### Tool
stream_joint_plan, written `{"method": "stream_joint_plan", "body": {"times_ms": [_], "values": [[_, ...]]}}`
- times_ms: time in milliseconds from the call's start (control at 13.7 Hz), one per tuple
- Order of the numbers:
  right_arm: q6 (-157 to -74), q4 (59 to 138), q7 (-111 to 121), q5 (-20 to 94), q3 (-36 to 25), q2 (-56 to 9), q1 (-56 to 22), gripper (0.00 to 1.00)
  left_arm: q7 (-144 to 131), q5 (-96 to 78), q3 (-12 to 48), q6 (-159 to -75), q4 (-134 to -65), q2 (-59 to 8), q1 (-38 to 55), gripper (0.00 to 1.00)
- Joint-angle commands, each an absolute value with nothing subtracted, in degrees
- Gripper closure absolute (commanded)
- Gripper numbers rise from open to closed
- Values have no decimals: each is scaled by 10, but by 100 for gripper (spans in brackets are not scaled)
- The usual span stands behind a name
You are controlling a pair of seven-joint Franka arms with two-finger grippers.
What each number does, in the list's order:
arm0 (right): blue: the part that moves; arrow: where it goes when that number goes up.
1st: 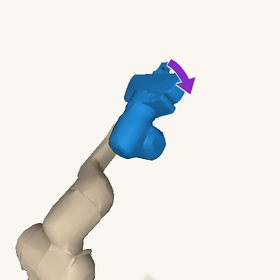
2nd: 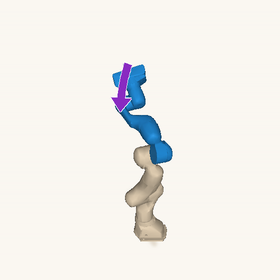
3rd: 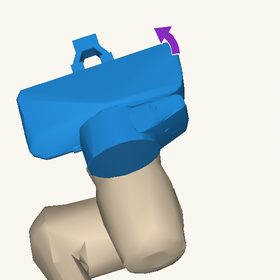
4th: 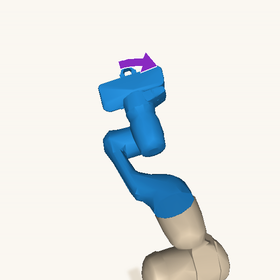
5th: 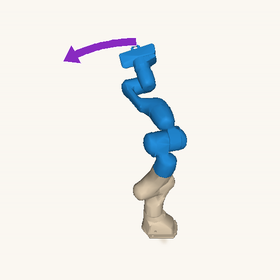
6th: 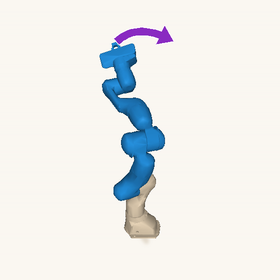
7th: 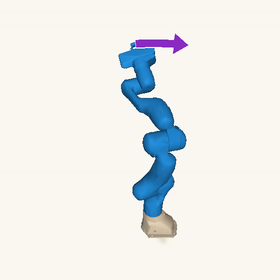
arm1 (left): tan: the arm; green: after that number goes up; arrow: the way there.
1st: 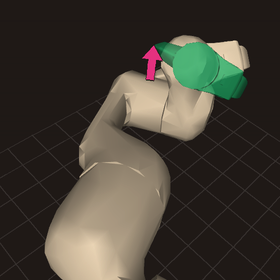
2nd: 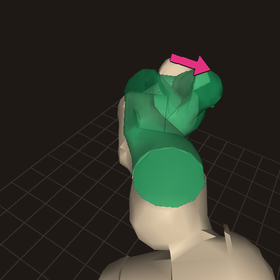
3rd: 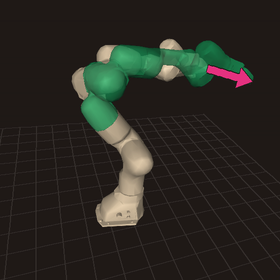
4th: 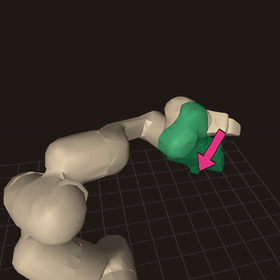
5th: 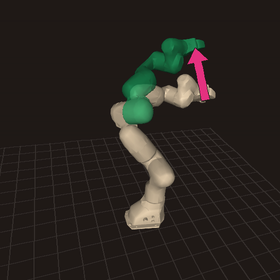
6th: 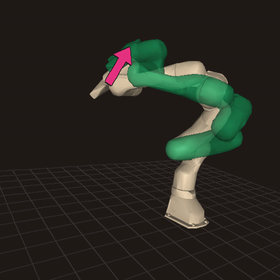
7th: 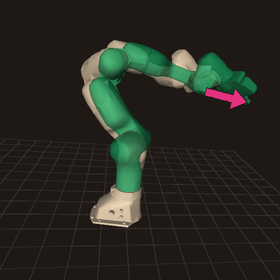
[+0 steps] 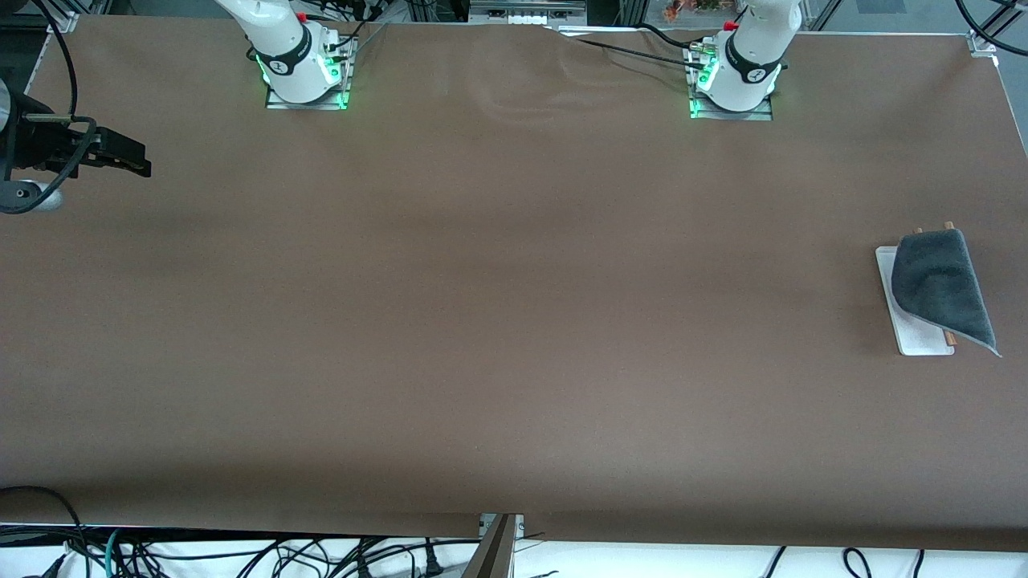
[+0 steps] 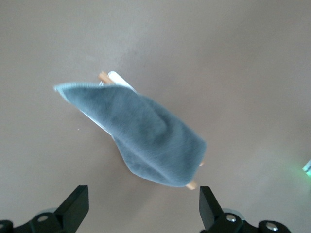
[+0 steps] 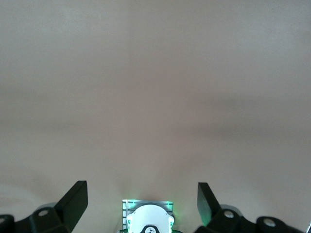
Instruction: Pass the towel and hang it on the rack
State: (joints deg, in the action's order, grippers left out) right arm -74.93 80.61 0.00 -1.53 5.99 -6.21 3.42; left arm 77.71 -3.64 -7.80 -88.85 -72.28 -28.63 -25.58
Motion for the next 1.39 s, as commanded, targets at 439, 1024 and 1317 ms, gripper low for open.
{"method": "stream_joint_plan", "body": {"times_ms": [439, 1024, 1317], "values": [[-735, 826, -4, -11, 71, -39, 40, 0, 352, 21, -76, -792, -734, -181, -21, 0], [-811, 825, 4, -16, 69, -49, 40, 0, 4, 18, 54, -854, -908, -40, -1, 0], [-806, 820, 5, -16, 67, -60, 40, 0, -5, 10, 56, -1003, -1018, 25, -12, 0]]}}
